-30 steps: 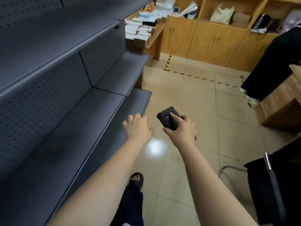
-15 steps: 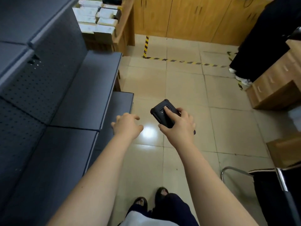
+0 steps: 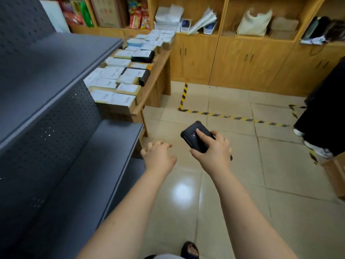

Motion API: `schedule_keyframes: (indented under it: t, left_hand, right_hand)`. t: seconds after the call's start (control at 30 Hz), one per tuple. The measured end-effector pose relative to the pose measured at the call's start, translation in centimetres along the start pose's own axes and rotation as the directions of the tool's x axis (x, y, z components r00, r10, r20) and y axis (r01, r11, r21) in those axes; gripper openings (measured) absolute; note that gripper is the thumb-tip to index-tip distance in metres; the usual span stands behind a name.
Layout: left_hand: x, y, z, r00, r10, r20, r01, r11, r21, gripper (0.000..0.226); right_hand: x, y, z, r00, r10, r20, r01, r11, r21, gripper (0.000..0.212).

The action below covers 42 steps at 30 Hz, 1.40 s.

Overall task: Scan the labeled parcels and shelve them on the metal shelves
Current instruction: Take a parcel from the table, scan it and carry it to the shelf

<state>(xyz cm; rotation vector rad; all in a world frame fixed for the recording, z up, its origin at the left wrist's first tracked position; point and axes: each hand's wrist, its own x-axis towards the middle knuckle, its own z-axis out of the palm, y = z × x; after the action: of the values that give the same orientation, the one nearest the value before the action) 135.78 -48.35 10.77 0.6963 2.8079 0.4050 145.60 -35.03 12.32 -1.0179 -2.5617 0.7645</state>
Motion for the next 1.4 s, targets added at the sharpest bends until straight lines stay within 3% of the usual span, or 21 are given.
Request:
schedule_keyframes:
  t: [0.17, 0.57, 0.8, 0.93, 1.1, 1.27, 1.4]
  left_hand:
    - [11.4, 2.1, -1.1, 0.996, -0.089, -0.012, 0.089, 0.996, 0.011, 0.065]
    - [44.1, 5.1, -6.2, 0.979, -0.129, -0.158, 0.13, 0.992, -0.003, 0.056]
    - [58.5, 4.6, -8.1, 0.939, -0.296, -0.175, 0.281, 0.954, -0.104, 0.047]
    - [67.0, 3.0, -8.8, 0.867, -0.449, -0.214, 0.424, 0.892, -0.156, 0.046]
    - [74.6, 1.1, -10.5, 0.723, -0.656, -0.215, 0.606, 0.753, -0.257, 0.052]
    - [78.7, -3.4, -11.2, 0.558, -0.82, -0.124, 0.763, 0.566, -0.311, 0.06]
    - [82.2, -8.4, -12.5, 0.447, -0.885, -0.127, 0.799, 0.459, -0.389, 0.059]
  right_hand:
    - [12.9, -1.4, 1.8, 0.999, -0.039, 0.034, 0.038, 0.999, 0.017, 0.064]
    - [45.1, -6.2, 7.4, 0.988, -0.135, 0.074, 0.139, 0.989, -0.055, 0.064]
    - [61.3, -9.8, 12.4, 0.952, -0.259, 0.165, 0.266, 0.964, -0.017, 0.064]
    - [71.4, -12.5, 16.0, 0.881, -0.4, 0.253, 0.412, 0.911, 0.005, 0.063]
    - [82.0, -16.3, 20.2, 0.787, -0.49, 0.375, 0.51, 0.858, 0.05, 0.065]
    - [87.8, -22.1, 25.7, 0.679, -0.549, 0.487, 0.569, 0.813, 0.123, 0.064]
    - [90.9, -28.1, 31.1, 0.577, -0.613, 0.54, 0.66, 0.739, 0.133, 0.065]
